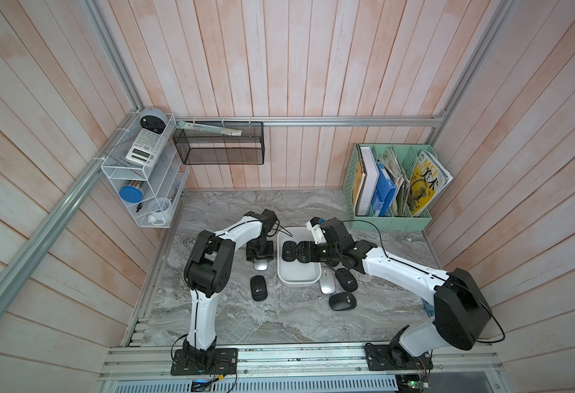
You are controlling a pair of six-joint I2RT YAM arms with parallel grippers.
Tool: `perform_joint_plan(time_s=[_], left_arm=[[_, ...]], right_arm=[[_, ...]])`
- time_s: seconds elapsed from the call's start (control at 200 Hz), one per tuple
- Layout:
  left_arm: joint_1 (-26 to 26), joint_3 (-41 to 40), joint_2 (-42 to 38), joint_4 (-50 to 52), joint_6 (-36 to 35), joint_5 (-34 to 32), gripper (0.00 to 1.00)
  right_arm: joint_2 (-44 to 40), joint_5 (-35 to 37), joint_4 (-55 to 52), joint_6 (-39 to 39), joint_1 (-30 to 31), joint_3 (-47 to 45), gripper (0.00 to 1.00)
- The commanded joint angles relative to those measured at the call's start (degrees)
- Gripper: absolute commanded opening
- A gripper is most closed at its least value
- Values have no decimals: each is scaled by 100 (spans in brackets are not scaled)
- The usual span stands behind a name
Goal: Put the mouse in the storage box
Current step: Pick up the mouse from the center of the board.
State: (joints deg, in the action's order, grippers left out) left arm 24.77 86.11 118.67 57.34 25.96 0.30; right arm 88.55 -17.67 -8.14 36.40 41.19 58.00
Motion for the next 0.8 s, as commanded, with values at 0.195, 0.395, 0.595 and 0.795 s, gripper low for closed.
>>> perform_joint_plan(time_s=[0.195,0.395,0.595,0.795], left_arm=[[-198,-443,-516,29,-40,-432,47],[-201,-385,-966,277,-51,-430,47],[-145,-280,-1414,409,51,116,47],[141,-214,-1639,438,244,366,47]], right_arm=[[98,-9,-24,-47,78,115,78],[70,58,-186,-152,81,151,78],[29,-323,288,127,2,16,79],[104,-1296,1621,957,-254,-413,80]])
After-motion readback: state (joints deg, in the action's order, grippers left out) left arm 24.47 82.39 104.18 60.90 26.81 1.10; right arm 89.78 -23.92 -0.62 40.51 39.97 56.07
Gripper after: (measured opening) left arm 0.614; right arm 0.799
